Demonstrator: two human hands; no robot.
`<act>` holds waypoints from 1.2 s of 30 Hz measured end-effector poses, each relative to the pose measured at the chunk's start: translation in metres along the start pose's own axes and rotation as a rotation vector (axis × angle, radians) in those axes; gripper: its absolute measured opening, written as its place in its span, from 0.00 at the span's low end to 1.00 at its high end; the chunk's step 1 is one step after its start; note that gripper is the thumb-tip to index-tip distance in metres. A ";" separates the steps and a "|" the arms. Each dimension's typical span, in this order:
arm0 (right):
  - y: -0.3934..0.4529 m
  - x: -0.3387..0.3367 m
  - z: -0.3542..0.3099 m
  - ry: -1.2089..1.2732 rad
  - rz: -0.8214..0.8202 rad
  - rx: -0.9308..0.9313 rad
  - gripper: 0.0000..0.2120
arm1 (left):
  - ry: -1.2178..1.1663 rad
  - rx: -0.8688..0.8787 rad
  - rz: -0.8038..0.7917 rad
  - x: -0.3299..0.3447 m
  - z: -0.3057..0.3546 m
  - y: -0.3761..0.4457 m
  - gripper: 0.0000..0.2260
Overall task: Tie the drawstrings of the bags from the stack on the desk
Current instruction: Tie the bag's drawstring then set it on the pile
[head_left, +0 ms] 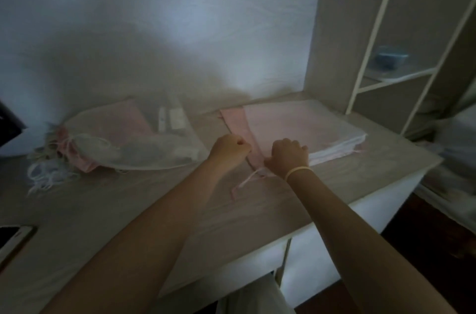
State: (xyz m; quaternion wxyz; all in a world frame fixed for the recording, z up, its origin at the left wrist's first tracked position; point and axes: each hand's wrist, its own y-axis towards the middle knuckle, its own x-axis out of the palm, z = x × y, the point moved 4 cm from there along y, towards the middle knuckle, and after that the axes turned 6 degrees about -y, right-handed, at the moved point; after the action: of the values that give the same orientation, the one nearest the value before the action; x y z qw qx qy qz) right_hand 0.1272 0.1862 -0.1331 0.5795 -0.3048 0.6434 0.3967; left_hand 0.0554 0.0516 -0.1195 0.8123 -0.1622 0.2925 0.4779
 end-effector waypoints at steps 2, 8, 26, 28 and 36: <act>-0.003 -0.003 0.002 0.060 0.082 -0.037 0.12 | -0.025 -0.032 -0.027 0.014 0.001 0.001 0.10; -0.014 -0.024 -0.019 0.624 0.248 -0.114 0.09 | -0.460 -0.240 -0.034 0.012 0.003 -0.011 0.14; -0.026 -0.009 -0.038 0.144 0.006 -0.084 0.39 | -1.197 -0.476 -0.155 -0.073 -0.074 -0.060 0.16; -0.025 -0.003 -0.022 0.148 -0.057 0.034 0.42 | -0.923 -0.477 -0.253 -0.072 -0.071 -0.068 0.20; -0.030 -0.009 0.011 0.591 0.065 0.252 0.17 | -1.218 -0.442 -0.201 -0.077 -0.082 -0.082 0.17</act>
State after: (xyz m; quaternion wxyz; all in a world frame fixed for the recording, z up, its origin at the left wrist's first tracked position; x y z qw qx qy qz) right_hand 0.1593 0.1797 -0.1287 0.3877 -0.3118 0.8373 0.2267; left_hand 0.0722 -0.0859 -0.1365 0.8208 -0.0521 -0.3414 0.4550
